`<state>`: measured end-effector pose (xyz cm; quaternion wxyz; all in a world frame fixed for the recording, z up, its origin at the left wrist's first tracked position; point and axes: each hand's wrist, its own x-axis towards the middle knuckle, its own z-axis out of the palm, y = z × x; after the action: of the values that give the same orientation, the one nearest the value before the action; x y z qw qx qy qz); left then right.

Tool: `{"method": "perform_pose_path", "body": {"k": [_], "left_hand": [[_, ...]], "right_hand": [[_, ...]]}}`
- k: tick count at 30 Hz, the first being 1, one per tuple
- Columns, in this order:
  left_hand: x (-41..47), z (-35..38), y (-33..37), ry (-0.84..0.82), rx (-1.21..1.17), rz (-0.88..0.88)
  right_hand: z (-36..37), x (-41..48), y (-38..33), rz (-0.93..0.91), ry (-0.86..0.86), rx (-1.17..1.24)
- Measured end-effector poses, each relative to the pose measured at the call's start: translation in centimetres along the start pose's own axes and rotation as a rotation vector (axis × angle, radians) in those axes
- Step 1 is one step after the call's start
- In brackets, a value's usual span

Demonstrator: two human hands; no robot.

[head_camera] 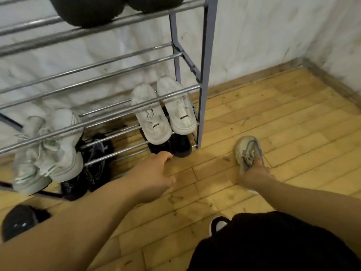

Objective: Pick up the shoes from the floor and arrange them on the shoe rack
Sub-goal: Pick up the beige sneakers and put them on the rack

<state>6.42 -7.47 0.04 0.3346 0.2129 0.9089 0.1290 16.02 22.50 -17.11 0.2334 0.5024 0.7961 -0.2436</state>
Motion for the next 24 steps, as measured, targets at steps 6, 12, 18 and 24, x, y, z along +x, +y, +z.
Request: {"method": "perform_pose_path", "body": {"k": [6,12,18,24], "left_hand": [[-8.3,-5.3,1.0,0.043,0.243,0.111],[-20.5,-11.3,-0.6,0.073,0.284,0.040],[-32.7,-13.3,-9.7,0.412,0.044,-0.137],[-42.8,-7.7,-20.7,0.735,-0.339,-0.330]], "right_hand": [[-8.3,-10.7,-4.4,-0.204,-0.480,-0.134],[-12.9,-27.4,-12.3,-0.595,-0.625,-0.211],[-10.0,-45.4,-19.4,-1.038,-0.471,-0.263],[-2.7,-60.8,-24.4,-1.491,-0.238,-0.518]]}}
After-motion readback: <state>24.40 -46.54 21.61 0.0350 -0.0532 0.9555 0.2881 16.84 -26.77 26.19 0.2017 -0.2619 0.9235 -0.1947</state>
